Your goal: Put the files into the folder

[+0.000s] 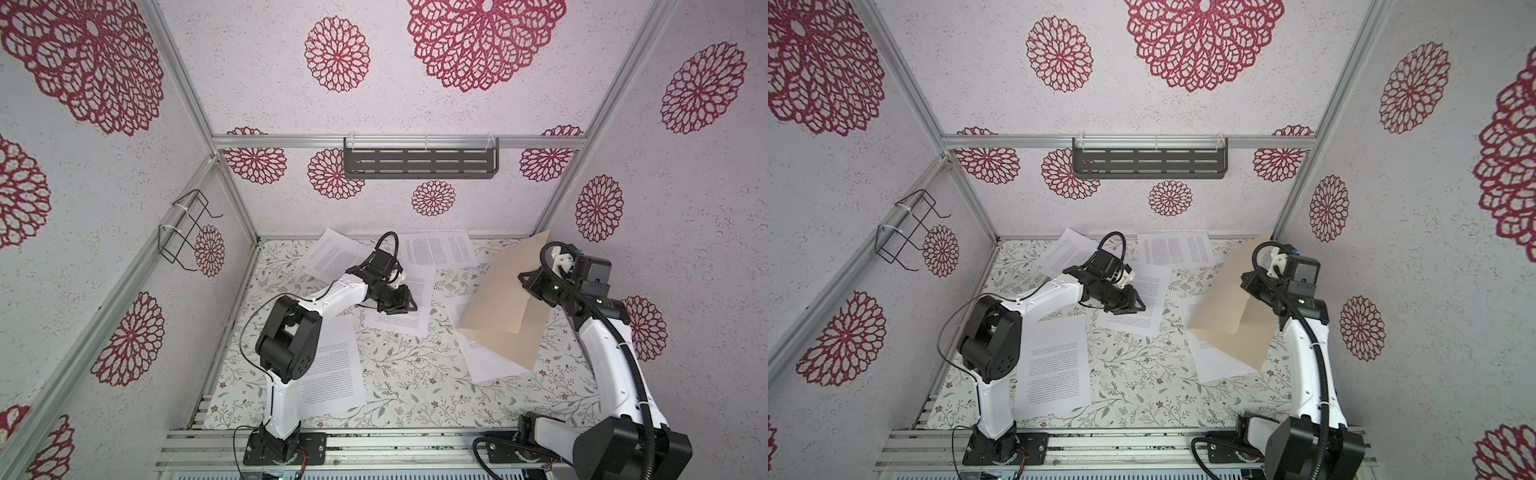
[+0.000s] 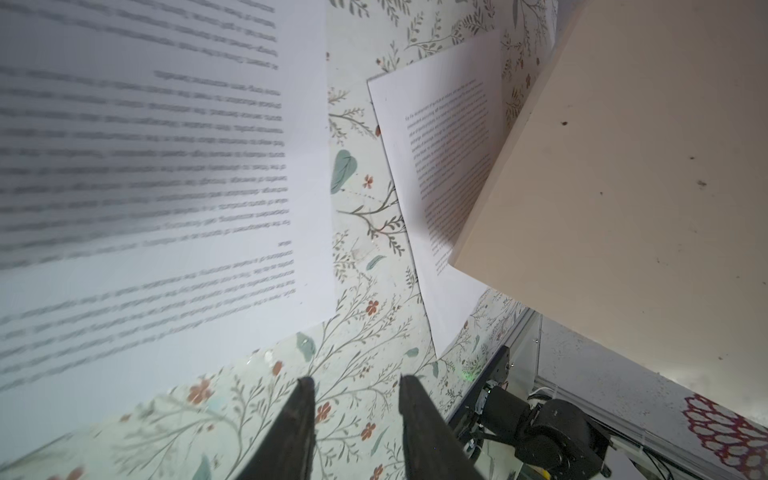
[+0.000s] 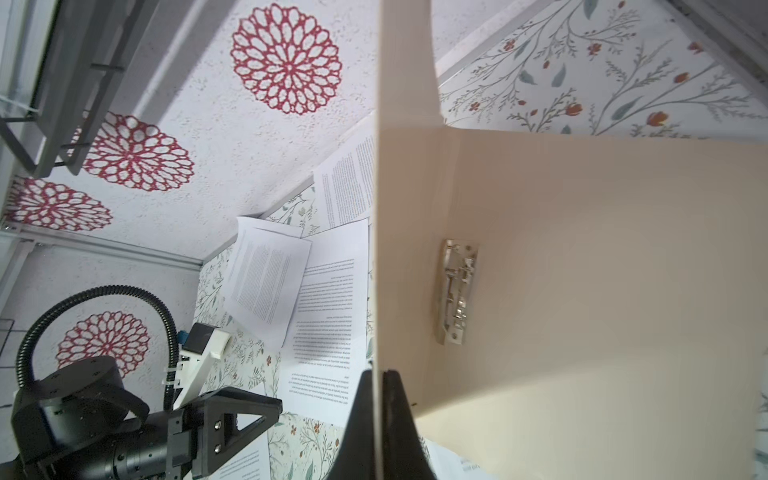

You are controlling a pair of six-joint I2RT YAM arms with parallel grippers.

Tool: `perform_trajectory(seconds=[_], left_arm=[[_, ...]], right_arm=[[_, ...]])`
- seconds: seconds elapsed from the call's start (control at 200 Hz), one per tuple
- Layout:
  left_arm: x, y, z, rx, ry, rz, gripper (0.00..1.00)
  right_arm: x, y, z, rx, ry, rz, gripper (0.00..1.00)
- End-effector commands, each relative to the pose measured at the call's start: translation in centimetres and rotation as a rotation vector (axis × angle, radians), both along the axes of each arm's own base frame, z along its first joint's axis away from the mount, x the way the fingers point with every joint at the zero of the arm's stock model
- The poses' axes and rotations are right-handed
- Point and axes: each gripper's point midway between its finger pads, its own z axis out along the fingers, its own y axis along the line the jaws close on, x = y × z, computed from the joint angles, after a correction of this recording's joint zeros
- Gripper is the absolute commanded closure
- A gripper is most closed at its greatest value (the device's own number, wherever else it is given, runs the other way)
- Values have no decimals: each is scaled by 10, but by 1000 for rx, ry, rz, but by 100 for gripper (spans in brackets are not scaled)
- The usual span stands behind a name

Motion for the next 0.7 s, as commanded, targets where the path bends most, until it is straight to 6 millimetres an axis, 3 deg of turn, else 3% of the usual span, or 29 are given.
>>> perform_trajectory(seconds=[0.0,0.2,0.3,0.44,0.695], left_arm=[[3,-41,-12,-22,-19,-47,62],[17,-110,-20,-116,-35,-85,65],[14,-133,-21,-161,-28,-108,66],[14,-138,-32,-161,-23,-100,68],[25,-147,-46,-201,-3,-85,76]], right_arm=[[5,0,24,30,-93,-15,100],[6,-7,29,19,-92,-48,100],[4,-11,39,13,-119,-78,100],[8,-2,53,63,-150,-31,100],[-3,3,73,75,-187,-14,100]])
